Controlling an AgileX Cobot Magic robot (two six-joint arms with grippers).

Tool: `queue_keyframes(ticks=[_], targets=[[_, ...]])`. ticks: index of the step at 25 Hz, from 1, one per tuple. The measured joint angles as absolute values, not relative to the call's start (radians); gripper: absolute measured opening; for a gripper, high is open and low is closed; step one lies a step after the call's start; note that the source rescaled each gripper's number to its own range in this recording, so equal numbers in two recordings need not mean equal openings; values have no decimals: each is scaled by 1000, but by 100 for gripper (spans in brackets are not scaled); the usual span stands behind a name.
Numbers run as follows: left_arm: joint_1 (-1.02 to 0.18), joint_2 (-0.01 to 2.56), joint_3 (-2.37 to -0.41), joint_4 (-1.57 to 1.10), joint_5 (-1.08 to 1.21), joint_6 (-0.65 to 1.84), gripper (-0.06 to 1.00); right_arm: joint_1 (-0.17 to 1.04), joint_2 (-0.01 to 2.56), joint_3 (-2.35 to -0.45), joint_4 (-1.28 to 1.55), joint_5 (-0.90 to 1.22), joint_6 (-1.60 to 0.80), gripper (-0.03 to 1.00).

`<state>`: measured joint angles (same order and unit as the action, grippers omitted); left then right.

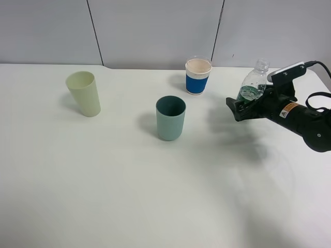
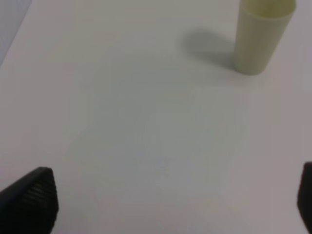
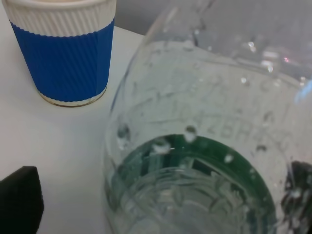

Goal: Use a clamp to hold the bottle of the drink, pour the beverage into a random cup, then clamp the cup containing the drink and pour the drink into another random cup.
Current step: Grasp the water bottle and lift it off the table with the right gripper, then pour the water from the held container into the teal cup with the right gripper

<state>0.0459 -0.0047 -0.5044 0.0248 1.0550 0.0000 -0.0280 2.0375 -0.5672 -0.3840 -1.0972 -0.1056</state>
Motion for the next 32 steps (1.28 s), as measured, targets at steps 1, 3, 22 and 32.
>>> queue_keyframes(ticks=[1,3,22,32], targets=[[46,-5,-504,25,1055,0,100,-28,2038,-567,-384,-1097,-106,85],[46,-5,-504,25,1055,0,100,-28,2038,-567,-384,-1097,-94,51],[46,-5,-504,25,1055,0,100,14,1870,-565,-473,-798,136,0],[46,-5,-504,25,1055,0,100,62,1587,-561,-476,-514,126,0]])
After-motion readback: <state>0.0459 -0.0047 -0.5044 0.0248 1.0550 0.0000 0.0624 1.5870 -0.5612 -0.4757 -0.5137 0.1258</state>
